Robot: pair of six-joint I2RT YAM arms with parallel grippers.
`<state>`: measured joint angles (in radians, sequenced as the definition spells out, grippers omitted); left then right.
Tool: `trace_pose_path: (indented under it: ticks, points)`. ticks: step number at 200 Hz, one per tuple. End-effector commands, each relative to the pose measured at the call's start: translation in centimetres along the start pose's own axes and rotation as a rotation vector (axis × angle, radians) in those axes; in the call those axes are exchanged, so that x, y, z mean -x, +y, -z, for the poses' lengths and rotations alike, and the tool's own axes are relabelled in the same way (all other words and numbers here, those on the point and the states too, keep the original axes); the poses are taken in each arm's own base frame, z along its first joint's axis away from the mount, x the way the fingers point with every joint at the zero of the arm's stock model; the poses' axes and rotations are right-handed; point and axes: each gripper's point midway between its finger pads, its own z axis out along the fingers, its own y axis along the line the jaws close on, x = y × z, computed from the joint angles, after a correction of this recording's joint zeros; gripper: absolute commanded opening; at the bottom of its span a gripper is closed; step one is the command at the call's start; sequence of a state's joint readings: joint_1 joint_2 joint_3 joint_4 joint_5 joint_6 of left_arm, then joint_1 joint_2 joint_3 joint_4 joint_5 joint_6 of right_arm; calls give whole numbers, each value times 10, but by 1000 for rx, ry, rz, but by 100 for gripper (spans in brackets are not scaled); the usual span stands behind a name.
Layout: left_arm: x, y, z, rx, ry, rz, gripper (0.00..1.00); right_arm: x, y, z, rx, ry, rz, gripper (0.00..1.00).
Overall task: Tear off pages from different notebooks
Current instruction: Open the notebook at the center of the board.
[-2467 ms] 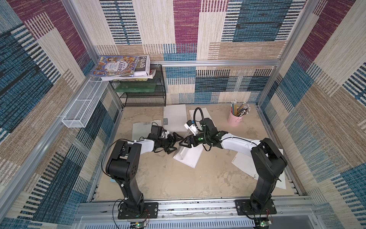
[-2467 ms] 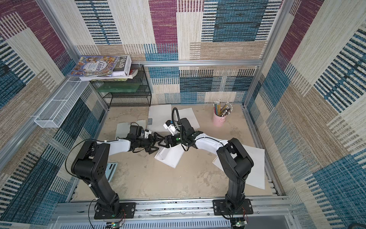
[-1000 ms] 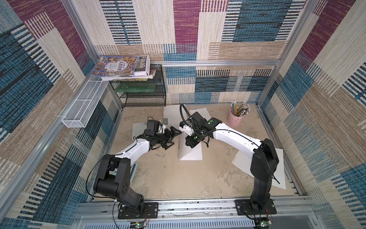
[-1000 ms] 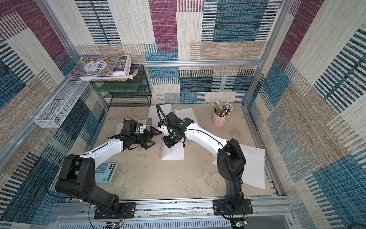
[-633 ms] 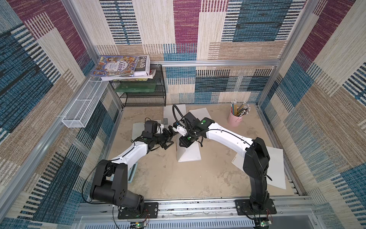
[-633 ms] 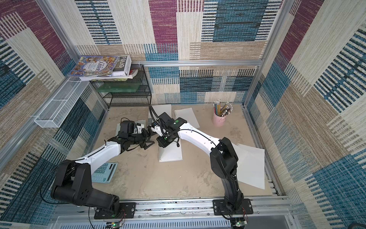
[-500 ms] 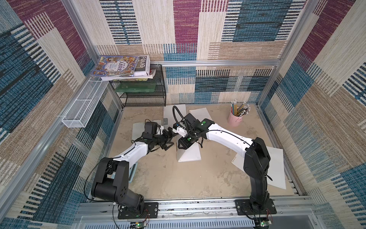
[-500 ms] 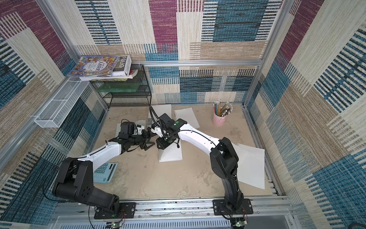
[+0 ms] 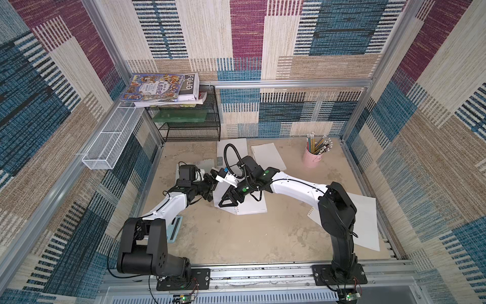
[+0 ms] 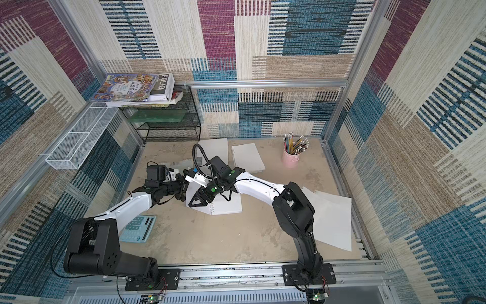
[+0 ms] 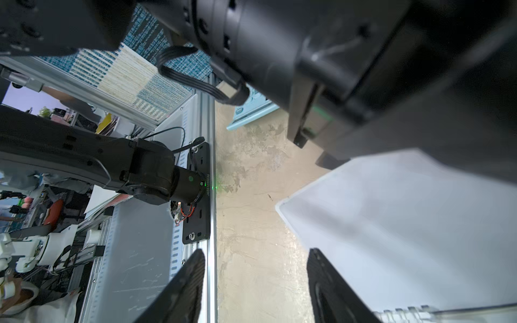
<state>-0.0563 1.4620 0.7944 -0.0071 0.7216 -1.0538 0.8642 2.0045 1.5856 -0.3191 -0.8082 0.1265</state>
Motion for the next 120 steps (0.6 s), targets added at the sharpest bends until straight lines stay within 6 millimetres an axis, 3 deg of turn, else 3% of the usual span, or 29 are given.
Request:
trace_pose_path:
  ticks: [1, 22, 59, 76, 98, 120]
  points:
    - [0, -5, -5, -49, 25, -20, 98, 7, 5, 0, 75, -49, 33, 61]
    - [0, -3, -10, -53, 42, -20, 90, 2, -3, 7, 85, -63, 10, 61]
    - [4, 1, -11, -43, 33, -18, 54, -7, -19, 44, 29, -132, -67, 61]
    - [4, 4, -12, -33, 39, -13, 40, -24, -55, 69, -114, -138, -210, 65]
    - [4, 10, -15, -21, 54, -1, 29, -69, -116, 108, -325, -142, -500, 67]
    - [4, 17, -18, -6, 59, 9, 19, -95, -144, 130, -455, -163, -599, 67]
